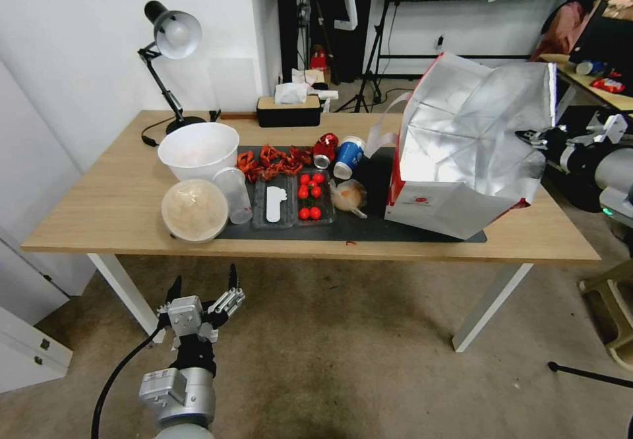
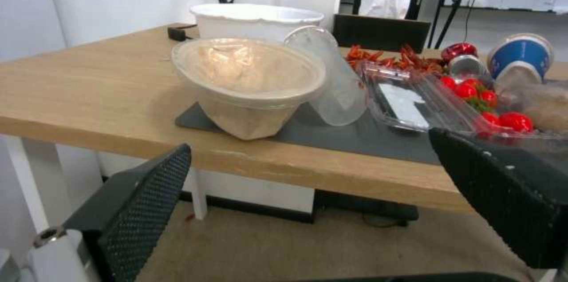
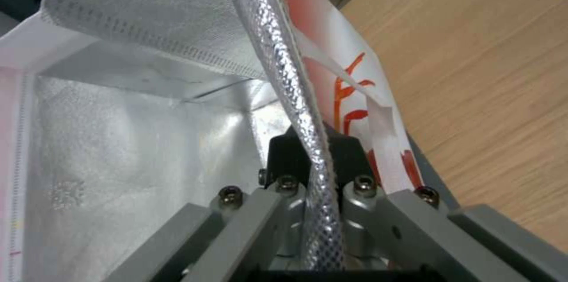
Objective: Pick up the food delivery bag from the floor and place it on the table.
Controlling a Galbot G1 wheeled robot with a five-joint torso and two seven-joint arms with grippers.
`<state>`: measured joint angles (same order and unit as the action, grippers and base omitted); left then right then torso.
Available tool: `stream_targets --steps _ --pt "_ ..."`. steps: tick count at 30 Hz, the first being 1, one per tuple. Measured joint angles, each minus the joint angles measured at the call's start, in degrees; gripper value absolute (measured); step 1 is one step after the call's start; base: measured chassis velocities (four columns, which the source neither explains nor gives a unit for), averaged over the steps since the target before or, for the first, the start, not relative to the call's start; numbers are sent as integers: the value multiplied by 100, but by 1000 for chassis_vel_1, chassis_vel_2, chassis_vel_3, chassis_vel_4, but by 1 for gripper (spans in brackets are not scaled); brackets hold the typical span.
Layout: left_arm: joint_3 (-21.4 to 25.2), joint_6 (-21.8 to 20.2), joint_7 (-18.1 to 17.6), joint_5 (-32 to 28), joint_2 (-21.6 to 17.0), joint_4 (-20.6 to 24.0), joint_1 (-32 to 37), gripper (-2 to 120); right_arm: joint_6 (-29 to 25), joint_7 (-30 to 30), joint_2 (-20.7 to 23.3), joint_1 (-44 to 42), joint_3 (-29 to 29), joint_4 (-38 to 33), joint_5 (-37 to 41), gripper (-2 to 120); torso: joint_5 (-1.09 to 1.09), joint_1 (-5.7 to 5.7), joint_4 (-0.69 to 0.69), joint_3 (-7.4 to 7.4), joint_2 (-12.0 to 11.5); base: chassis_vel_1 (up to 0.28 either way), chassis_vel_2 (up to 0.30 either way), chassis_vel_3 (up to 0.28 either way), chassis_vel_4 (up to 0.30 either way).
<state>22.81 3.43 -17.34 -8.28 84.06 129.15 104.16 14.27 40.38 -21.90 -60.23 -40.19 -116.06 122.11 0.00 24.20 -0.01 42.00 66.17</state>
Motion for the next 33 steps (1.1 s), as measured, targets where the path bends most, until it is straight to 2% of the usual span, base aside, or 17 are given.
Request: stream_targets --steps 12,18,24,30,33 --pt "-14 5 21 27 -3 28 51 100 216 27 171 213 231 346 43 0 -1 0 -1 0 0 0 0 0 0" --pt "7 16 17 24 -5 67 62 100 297 7 130 590 667 519 -53 0 0 0 0 0 0 0 0 0 0" --pt "16 32 12 23 14 85 78 100 302 78 56 1341 1258 711 -153 0 0 0 2 0 0 0 0 0 0" --pt "19 56 9 23 34 91 95 100 361 64 45 1537 1406 797 -174 0 0 0 0 0 0 0 0 0 0" --pt "12 68 9 43 61 106 119 100 369 131 35 1537 1415 805 -226 14 0 0 0 0 0 0 0 0 0"
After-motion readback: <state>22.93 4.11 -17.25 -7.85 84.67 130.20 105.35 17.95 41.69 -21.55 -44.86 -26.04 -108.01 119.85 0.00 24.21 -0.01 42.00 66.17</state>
